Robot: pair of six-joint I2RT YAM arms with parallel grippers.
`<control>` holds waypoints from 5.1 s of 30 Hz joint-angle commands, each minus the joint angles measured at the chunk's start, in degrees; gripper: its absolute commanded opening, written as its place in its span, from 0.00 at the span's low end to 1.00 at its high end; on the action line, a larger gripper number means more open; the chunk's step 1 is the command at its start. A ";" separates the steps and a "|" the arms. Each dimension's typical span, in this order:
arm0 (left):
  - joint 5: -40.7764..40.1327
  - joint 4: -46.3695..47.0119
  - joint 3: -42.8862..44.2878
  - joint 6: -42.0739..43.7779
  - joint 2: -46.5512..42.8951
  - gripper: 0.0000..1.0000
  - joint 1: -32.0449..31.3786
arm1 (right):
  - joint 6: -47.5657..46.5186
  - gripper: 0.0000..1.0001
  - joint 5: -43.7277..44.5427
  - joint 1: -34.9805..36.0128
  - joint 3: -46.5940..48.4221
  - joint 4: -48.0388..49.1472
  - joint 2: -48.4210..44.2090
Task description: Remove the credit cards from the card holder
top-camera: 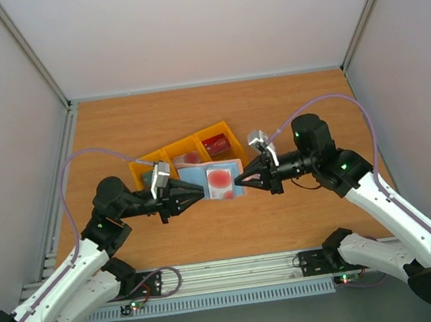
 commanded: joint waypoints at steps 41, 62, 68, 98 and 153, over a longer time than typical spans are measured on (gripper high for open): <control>-6.20 -0.32 4.64 0.55 0.01 0.56 -3.13 | -6.42 0.01 -5.40 -0.60 7.39 -2.26 4.51; -3.51 6.04 6.16 2.57 3.65 0.57 -7.31 | -8.20 0.01 -7.13 -0.67 8.90 -4.89 6.51; -4.35 3.80 7.92 1.12 3.90 0.58 -7.46 | -8.80 0.01 -6.99 -0.73 8.39 -4.91 5.94; -6.55 3.68 7.40 -1.48 4.36 0.51 -9.35 | -8.47 0.01 -4.43 -0.84 6.31 -4.03 3.34; -9.49 -1.19 2.69 -1.44 0.32 0.00 -1.02 | -3.24 0.01 -5.20 -5.92 4.97 -1.86 3.63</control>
